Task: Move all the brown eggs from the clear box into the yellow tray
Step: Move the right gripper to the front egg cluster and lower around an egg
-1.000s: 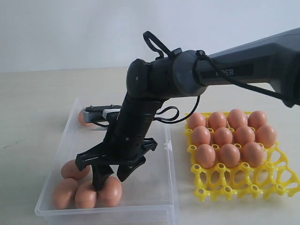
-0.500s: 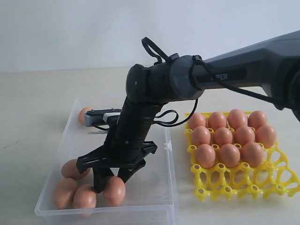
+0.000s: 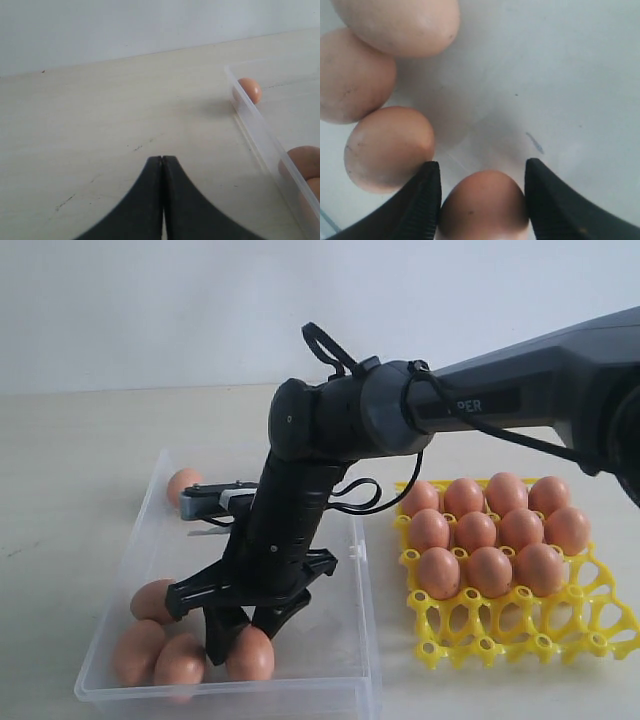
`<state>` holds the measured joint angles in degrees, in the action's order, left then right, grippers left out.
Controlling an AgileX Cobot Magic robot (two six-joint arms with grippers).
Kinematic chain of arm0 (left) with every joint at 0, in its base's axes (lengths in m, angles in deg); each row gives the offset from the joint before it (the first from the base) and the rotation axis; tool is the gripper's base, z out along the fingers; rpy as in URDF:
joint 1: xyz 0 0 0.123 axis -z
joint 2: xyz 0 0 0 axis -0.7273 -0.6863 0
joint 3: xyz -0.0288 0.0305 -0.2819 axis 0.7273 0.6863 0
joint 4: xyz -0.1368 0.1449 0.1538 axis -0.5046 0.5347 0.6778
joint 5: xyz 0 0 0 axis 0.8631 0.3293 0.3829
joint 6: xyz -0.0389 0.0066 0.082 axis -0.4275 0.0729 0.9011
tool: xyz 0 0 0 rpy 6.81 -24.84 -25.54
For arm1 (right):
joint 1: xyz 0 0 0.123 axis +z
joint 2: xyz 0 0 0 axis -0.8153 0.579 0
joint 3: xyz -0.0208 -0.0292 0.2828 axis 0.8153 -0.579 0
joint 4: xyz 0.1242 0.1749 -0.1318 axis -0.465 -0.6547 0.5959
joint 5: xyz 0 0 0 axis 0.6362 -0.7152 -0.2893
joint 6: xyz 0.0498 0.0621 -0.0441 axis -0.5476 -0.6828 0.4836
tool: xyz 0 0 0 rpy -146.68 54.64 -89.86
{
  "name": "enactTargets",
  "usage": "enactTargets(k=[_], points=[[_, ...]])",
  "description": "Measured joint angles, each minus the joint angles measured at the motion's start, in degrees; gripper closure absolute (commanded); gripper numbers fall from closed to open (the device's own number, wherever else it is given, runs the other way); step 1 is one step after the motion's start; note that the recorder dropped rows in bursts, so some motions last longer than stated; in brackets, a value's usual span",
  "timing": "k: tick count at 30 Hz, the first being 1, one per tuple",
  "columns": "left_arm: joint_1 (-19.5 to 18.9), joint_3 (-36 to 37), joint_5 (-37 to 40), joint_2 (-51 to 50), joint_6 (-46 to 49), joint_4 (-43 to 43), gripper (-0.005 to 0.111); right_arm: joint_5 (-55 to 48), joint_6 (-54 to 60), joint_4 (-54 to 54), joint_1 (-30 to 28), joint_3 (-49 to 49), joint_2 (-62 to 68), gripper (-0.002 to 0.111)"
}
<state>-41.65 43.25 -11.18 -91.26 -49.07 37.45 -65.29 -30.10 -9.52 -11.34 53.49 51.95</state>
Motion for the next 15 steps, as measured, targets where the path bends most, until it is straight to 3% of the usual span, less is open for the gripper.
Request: enactTargets(k=[8,15], points=[[0.0,0.0,0.0,0.0,0.0,0.0,0.107,-0.2,1.8,1.1,0.0,0.0,-0.6,0.108],[0.0,0.0,0.0,0.0,0.0,0.0,0.107,6.9,2.2,6.2,0.0,-0.3,-6.0,0.108]])
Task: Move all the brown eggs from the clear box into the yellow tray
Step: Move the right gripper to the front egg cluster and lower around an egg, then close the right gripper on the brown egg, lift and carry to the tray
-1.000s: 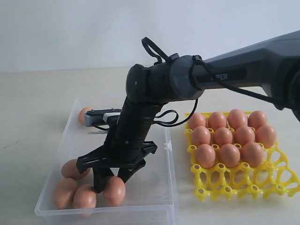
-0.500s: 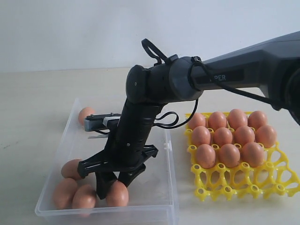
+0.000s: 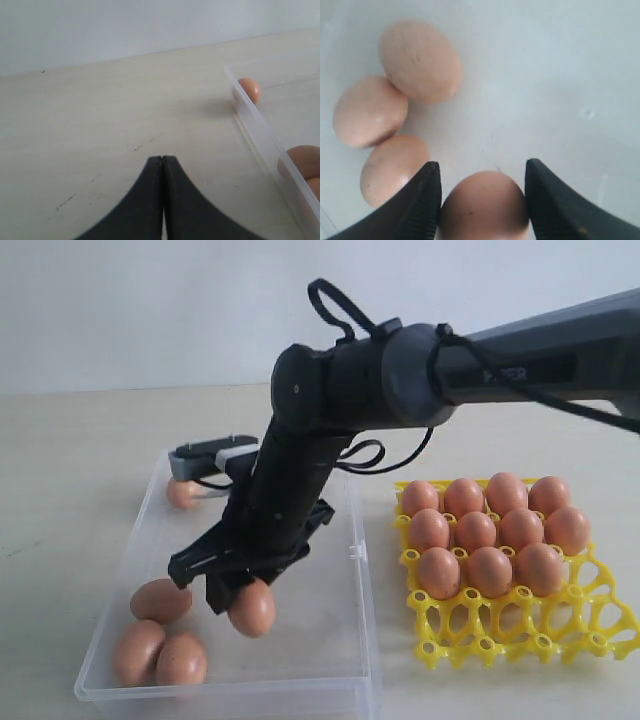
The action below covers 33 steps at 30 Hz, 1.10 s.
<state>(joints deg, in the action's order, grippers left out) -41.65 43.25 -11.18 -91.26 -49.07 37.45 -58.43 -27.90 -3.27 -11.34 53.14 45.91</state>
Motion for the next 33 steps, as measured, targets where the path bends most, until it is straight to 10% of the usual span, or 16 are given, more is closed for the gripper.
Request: enactTargets(k=[22,33], points=[[0.0,0.0,0.0,0.0,0.0,0.0,0.107,45.9,8.7,1.8,-1.0,-33.6,-30.8,0.108],[0.0,0.0,0.0,0.0,0.0,0.0,0.107,48.0,11.1,-1.2,-17.4,-49.9,-44.6,0.108]])
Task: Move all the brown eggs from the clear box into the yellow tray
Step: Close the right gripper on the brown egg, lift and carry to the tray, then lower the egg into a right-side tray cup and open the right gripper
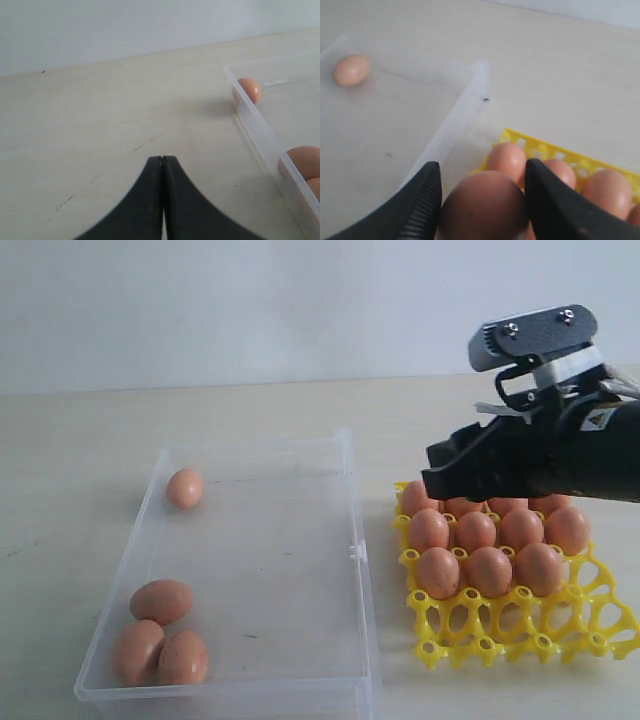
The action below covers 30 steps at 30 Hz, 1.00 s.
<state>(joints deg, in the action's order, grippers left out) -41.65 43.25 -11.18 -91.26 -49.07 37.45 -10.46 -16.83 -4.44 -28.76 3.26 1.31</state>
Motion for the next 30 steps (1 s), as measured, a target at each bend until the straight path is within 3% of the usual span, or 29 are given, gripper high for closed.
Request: enactTargets(k=[3,11,30], points=[[0.0,0.0,0.0,0.0,0.0,0.0,0.107,0.6,0.0,0.4,-5.8,-2.6,-0.1,0.108],[0.0,0.0,0.0,0.0,0.0,0.0,0.107,4.9,-2.1,0.6,-14.8,-7.5,-0.1,0.108],[0.0,0.0,0.0,0.0,0.0,0.0,0.107,13.9,-2.9,-1.3,-15.7,-13.7,3.3,0.108]])
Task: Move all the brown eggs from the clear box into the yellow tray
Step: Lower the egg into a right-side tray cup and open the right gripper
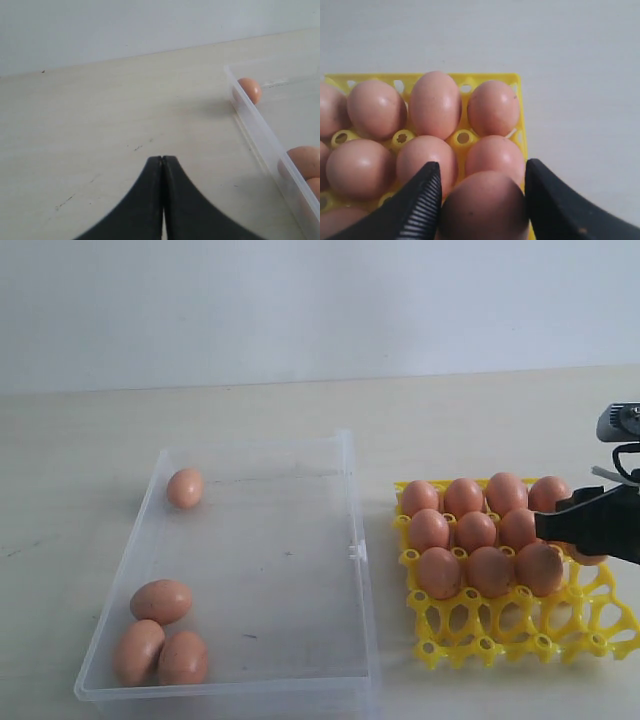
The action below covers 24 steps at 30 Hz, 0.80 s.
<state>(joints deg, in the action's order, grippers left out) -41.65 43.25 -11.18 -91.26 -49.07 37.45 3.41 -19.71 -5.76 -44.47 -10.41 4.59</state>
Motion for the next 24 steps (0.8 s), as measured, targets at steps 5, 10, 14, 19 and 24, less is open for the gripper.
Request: enactTargets(k=[5,10,14,19,24], points=[[0.0,0.0,0.0,0.0,0.0,0.0,0.107,2.3,0.0,-0.5,0.0,-1.0,2.2,0.108],[0.0,0.0,0.0,0.0,0.0,0.0,0.107,3.6,0.0,-1.2,0.0,-1.4,4.3,0.108],[0.0,0.0,0.0,0.0,0.0,0.0,0.107,4.2,0.0,-1.6,0.0,-1.4,5.5,0.108],[0.0,0.0,0.0,0.0,0.0,0.0,0.107,4.7,0.0,-1.7,0.0,-1.4,5.8,0.108],[0.0,0.0,0.0,0.0,0.0,0.0,0.107,4.8,0.4,-1.7,0.0,-1.4,5.8,0.108]])
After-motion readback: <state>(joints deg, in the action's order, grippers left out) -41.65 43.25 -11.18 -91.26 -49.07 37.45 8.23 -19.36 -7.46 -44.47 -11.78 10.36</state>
